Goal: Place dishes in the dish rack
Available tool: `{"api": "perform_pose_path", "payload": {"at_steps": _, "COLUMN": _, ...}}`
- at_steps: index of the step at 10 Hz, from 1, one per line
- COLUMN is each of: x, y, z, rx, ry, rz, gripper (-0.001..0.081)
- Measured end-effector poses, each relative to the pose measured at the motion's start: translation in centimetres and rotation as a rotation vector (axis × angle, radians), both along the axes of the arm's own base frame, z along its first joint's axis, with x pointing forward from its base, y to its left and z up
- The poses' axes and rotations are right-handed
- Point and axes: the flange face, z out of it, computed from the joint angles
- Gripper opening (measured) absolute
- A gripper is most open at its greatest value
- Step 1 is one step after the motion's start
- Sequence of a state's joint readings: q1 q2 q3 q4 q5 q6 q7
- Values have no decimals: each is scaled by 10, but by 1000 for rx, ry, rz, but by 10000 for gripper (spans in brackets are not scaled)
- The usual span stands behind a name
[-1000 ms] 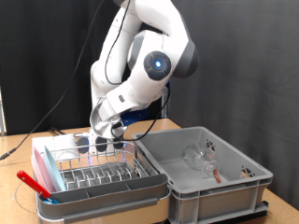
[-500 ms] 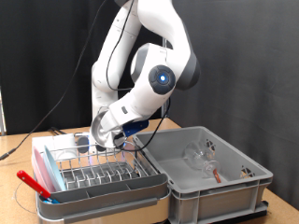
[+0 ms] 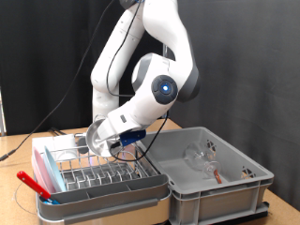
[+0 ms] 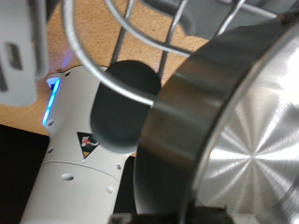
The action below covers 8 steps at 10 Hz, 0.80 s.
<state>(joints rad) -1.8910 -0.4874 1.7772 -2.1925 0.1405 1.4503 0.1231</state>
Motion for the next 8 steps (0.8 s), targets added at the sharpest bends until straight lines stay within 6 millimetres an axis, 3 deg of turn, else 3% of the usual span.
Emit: {"api": "perform_pose_path", "payload": {"at_steps": 8, "x": -4, "y": 7, "z": -23, "rx": 4, "ry": 32, "rz": 55, "gripper": 20}}
